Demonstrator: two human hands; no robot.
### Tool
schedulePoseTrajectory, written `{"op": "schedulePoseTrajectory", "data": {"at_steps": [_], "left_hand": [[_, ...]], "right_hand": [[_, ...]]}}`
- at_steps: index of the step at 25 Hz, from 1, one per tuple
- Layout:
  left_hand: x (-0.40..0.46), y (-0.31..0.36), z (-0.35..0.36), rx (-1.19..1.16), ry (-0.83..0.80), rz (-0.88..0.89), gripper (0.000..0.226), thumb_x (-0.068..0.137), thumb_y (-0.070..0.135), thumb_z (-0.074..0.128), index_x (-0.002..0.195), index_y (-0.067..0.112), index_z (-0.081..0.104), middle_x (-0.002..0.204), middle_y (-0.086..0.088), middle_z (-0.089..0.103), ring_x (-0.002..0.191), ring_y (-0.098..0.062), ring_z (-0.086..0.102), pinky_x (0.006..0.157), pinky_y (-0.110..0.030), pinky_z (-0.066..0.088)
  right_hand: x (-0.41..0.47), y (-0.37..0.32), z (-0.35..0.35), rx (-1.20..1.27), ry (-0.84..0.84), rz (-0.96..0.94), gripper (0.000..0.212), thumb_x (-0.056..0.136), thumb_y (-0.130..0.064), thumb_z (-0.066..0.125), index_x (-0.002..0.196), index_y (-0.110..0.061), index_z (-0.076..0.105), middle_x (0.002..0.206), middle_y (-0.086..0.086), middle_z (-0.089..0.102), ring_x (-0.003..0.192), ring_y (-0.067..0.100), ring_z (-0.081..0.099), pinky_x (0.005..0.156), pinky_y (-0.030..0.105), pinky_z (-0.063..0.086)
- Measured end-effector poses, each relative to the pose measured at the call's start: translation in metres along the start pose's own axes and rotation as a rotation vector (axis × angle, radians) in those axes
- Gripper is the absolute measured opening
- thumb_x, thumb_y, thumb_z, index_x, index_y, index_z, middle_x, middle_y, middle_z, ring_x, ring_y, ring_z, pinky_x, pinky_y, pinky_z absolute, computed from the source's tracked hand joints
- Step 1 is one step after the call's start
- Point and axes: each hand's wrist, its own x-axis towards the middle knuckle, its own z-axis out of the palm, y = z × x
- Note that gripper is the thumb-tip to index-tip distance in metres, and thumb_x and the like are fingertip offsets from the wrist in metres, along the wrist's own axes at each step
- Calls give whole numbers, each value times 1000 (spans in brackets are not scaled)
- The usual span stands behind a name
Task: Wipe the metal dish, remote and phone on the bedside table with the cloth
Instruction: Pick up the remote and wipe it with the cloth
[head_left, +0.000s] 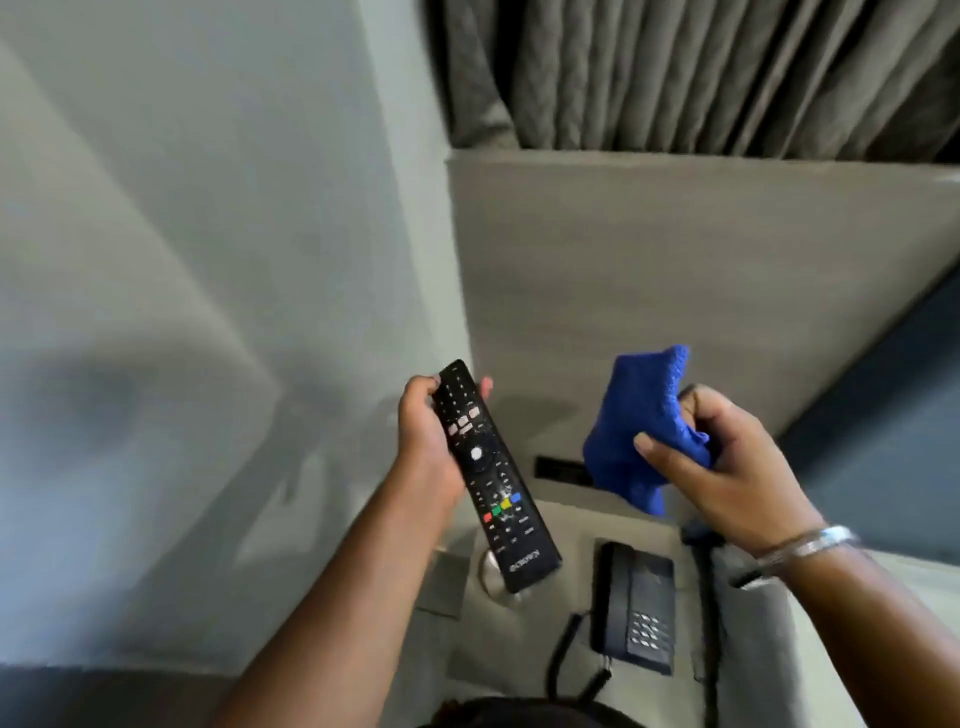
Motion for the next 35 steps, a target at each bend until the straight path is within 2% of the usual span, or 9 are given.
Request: {"op": "schedulePoseTrajectory", "data": {"at_steps": [5, 8, 11, 14, 18, 23, 26, 30, 35], "left_hand": [[-81, 86, 8, -263, -199, 109, 37, 91, 38, 47, 103, 8, 64, 86, -9, 64, 79, -27, 62, 84, -49, 52], [-122, 135, 17, -143, -291, 402, 40, 102, 26, 34, 118, -2, 57, 99, -24, 58, 89, -37, 58, 83, -46, 51], [-158, 169, 12, -174, -228, 528, 57, 106, 32, 29, 79, 3, 71, 74, -15, 65, 74, -30, 65, 74, -34, 56], [-182, 187, -23, -207, -118, 640, 65, 103, 48, 36, 65, 21, 81, 70, 5, 78, 65, -9, 75, 52, -22, 58], [-193, 208, -46, -175, -87, 580, 46, 81, 62, 68, 93, 18, 71, 86, 0, 72, 77, -16, 73, 75, -32, 60], [-153, 216, -30, -410, 41, 395, 51, 92, 60, 48, 75, 12, 51, 59, 0, 55, 66, -22, 62, 80, -35, 53], [-143, 203, -37, -468, 45, 243, 55, 97, 59, 43, 76, 8, 52, 59, -4, 55, 52, -24, 61, 63, -35, 58], [-143, 183, -47, -369, -1, 219, 60, 95, 63, 43, 92, 4, 55, 57, -10, 61, 57, -33, 74, 53, -48, 61], [-152, 170, -55, -120, -83, 313, 66, 87, 74, 44, 88, 12, 64, 76, -7, 76, 86, -38, 76, 73, -46, 60]], "right_hand": [[70, -127, 49, -140, -215, -514, 17, 85, -6, 62, 81, -8, 45, 71, 0, 57, 64, 13, 51, 58, 19, 41], [93, -189, 82, -317, -512, -783, 45, 86, -8, 56, 128, -13, 41, 120, 1, 63, 107, 12, 57, 92, 28, 43], [98, -232, 115, -386, -719, -879, 62, 94, -14, 49, 149, -12, 20, 156, 9, 25, 146, 24, 13, 119, 39, 10], [83, -243, 122, -165, -777, -955, 48, 89, -8, 49, 137, -5, 45, 152, 11, 33, 146, 27, 13, 119, 40, 8], [56, -221, 112, -9, -831, -1071, 29, 85, 6, 49, 109, 1, 64, 118, -1, 62, 115, 13, 53, 99, 28, 39], [61, -206, 95, -78, -821, -1187, 18, 88, -2, 47, 97, -8, 62, 93, -4, 63, 90, -2, 51, 81, 19, 40], [93, -192, 89, -329, -623, -918, 19, 93, -25, 46, 78, -22, 57, 75, -4, 62, 70, 10, 56, 64, 24, 43], [127, -159, 86, -273, -473, 170, 25, 93, -31, 54, 90, -10, 67, 84, 12, 70, 77, 25, 63, 69, 32, 49], [110, -182, 105, -115, -458, 78, 23, 91, -33, 57, 87, -13, 67, 83, 5, 73, 79, 22, 66, 77, 38, 52]]}}
